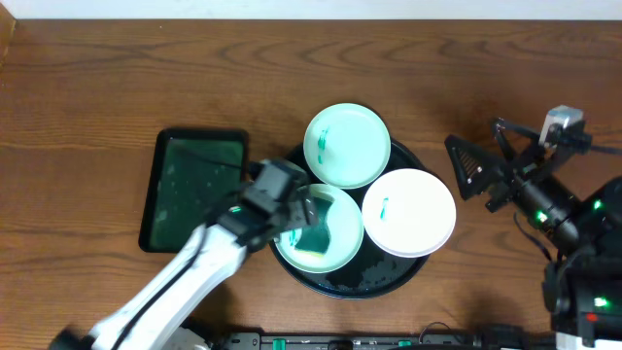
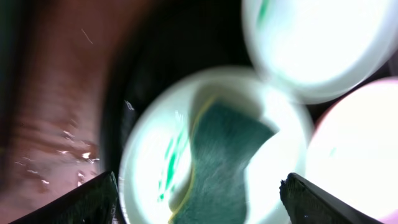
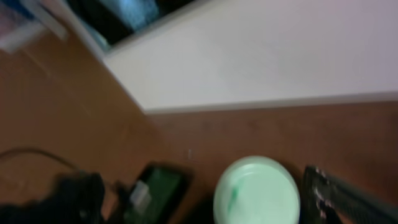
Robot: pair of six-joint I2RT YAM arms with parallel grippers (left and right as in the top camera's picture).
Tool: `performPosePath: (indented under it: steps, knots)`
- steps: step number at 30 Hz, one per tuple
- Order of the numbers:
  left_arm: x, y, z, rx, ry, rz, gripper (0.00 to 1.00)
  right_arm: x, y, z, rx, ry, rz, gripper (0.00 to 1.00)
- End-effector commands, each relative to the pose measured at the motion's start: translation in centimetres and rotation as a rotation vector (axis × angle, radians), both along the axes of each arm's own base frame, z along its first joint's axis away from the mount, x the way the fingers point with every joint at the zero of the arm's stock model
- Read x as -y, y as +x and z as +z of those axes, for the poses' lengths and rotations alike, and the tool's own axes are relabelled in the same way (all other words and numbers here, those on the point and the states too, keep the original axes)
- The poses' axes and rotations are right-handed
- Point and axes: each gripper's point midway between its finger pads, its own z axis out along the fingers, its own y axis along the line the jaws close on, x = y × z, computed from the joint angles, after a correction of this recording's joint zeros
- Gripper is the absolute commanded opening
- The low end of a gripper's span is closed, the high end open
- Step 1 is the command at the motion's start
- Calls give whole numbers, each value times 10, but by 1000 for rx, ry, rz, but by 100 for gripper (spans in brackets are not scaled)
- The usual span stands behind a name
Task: Clean dirty plates on tray and stack at the side
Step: 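Lift the sponge with the left gripper and move it over the front-left green plate, then grasp the rim of the front-left green plate with the right gripper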
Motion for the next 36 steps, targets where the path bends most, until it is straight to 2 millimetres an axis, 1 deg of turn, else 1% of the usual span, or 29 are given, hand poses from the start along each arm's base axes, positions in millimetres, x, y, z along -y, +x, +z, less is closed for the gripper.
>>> performPosePath:
  steps: [1,4,5,7,10,12,13,16,17,18,20,22,23,24,27,29,31,36]
  knots:
    - [-26,14,49,141,-42,84,86,-5,3,3,-56,-64,32,99]
    - [-51,12,67,188,-56,156,86,-11,10,-33,-264,-147,45,99]
    - [-59,11,70,194,-56,181,86,-20,12,-46,-315,-184,79,99]
    - [-70,9,71,192,-51,217,86,-41,15,-62,-362,-208,161,99]
    - [-81,6,66,162,-35,251,86,-78,18,-86,-409,-222,285,98]
    - [-84,3,58,130,-21,259,86,-95,24,-107,-438,-261,311,67]
    - [-84,2,54,118,-16,259,86,-100,29,-122,-476,-293,294,57]
    - [-85,-1,44,79,0,258,86,-103,39,-167,-596,-400,197,54]
    - [-85,-1,41,66,5,258,86,-104,39,-180,-622,-447,181,52]
    - [-85,-2,38,54,10,258,86,-107,39,-196,-649,-497,173,51]
    - [-85,-1,34,37,17,258,86,-114,36,-221,-691,-574,174,50]
    - [-85,-1,30,22,23,258,86,-121,32,-245,-737,-634,175,39]
    - [-85,0,28,16,26,258,86,-124,30,-258,-768,-662,165,37]
    - [-85,1,26,10,28,257,86,-126,28,-269,-792,-687,158,37]
    - [-85,1,20,-11,37,257,86,-128,19,-298,-852,-761,164,45]
    - [-85,0,17,-27,43,256,86,-128,15,-310,-885,-785,173,49]
    - [-85,-1,15,-34,45,255,86,-127,12,-323,-913,-810,187,49]
    - [-84,2,16,-24,41,256,86,-133,5,-344,-951,-827,253,47]
